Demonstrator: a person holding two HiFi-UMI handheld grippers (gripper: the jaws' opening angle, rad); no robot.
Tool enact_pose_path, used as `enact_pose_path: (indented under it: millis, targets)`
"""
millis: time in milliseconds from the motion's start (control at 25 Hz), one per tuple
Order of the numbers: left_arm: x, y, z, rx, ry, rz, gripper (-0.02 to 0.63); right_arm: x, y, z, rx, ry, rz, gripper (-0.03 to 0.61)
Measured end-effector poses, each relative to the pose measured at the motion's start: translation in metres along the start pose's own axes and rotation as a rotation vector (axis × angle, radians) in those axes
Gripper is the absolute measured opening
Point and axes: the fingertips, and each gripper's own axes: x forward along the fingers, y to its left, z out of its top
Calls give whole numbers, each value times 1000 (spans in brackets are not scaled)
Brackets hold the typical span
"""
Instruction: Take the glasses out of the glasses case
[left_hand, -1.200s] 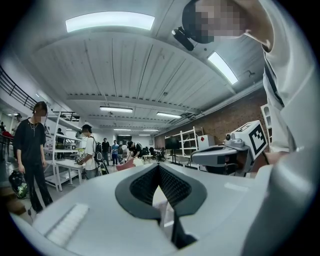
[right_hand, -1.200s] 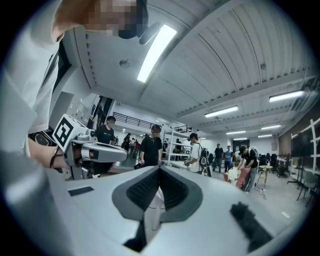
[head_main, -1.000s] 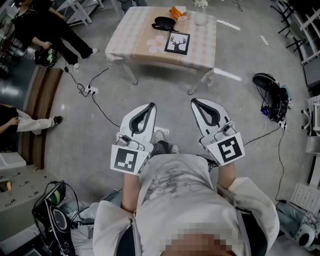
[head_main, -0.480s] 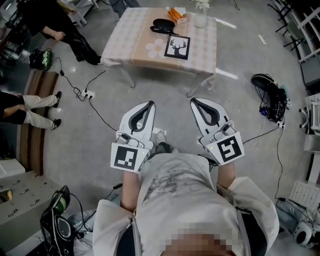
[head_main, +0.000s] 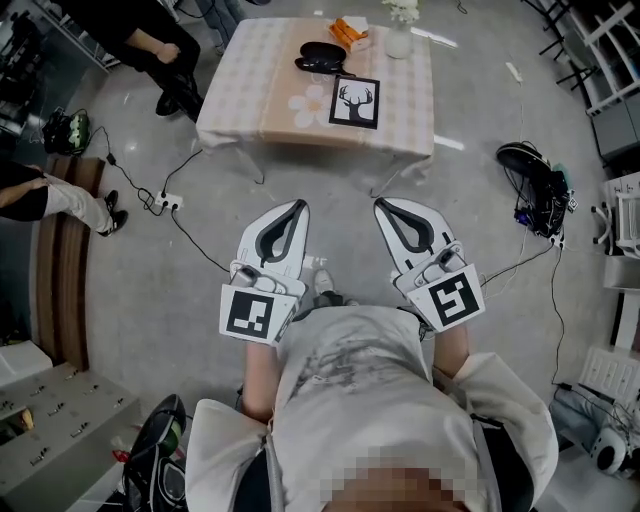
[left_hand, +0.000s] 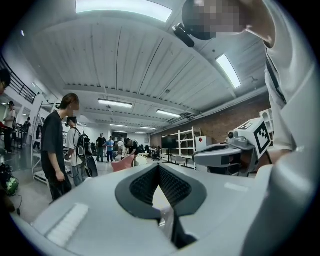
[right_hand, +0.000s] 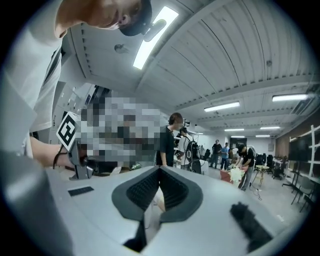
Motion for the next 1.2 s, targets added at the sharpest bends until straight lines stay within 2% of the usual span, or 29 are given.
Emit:
enact_pose_path:
  millis: [680,1200]
  targets:
    - [16,44,-3,-35,-11,-47,8,42,-8,2,11,34,-51,17]
    - [31,60,-13,-39,13,13,8,62,-27,-10,20,37,-9,17]
